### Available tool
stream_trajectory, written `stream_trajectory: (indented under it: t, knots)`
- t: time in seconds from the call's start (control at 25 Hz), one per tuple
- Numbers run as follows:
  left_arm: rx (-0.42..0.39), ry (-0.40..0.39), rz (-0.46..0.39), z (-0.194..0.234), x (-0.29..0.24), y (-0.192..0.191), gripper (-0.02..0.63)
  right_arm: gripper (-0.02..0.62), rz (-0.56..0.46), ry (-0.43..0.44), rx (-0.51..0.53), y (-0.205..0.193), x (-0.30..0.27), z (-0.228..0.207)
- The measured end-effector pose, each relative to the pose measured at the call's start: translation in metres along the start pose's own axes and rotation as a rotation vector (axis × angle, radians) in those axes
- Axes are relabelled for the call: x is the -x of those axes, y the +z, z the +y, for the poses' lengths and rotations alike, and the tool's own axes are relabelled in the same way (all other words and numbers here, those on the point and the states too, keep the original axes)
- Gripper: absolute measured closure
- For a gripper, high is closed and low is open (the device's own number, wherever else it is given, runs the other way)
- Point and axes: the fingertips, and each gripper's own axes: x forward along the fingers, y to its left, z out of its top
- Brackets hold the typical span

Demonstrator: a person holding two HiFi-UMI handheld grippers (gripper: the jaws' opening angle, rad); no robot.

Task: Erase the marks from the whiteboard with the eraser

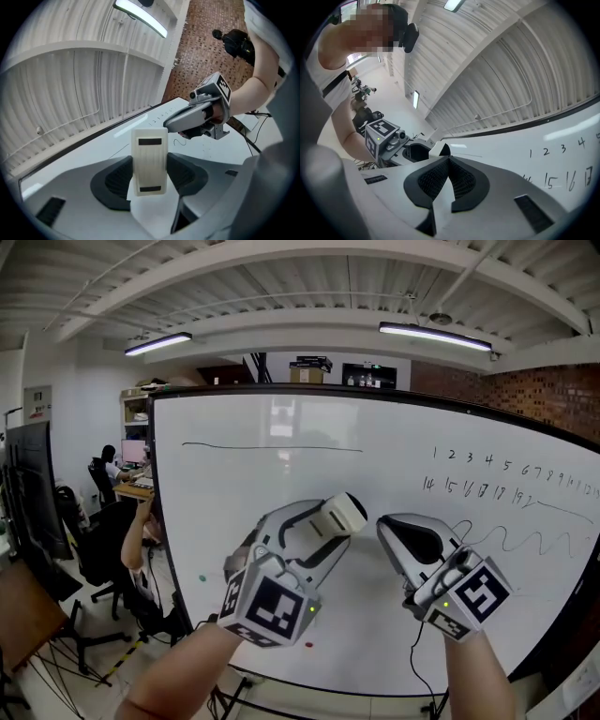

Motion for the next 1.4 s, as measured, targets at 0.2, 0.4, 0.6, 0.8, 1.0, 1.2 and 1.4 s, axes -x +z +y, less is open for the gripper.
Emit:
stream_trajectory:
  t: [0.2, 0.4, 0.6, 0.8, 1.0, 1.2, 1.4]
  knots:
    - [-0.163, 0.036, 0.059, 0.031, -0.015, 0.000, 0.348, 0.580, 0.025, -0.048, 0.097, 0.005, -0.019, -0.010]
    - [-0.227, -0.013, 0.099, 0.040, -0.027, -0.007, 0.348, 0.580, 0.102, -0.038, 0.247, 0.005, -0.019, -0.022]
    - [-0.227, -0.024, 0.088, 0.045, -0.022, -0.009, 0.347, 0.581, 0.215, -0.027, 0.326, 0.003, 0.009, -0.043]
    - [-0.202, -0.039, 0.060, 0.049, -0.020, 0.003, 0.348, 0.581, 0.293, -0.057, 0.439, 0.025, 0.040, -0.084]
    - [-0.198, -0.048, 0.074, 0.051, -0.024, 0.004, 0.348, 0.581, 0.245, -0.048, 0.413, 0.071, 0.011, -0.109]
    - [-0.213, -0.045, 0.095, 0.056, -0.024, -0.001, 0.348, 0.580, 0.215, 0.076, 0.440, 0.058, -0.033, -0.074]
    - [-0.253, -0.038, 0.106, 0.056, -0.030, 0.003, 0.348, 0.581, 0.307, 0.140, 0.579, 0.016, -0.054, -0.038]
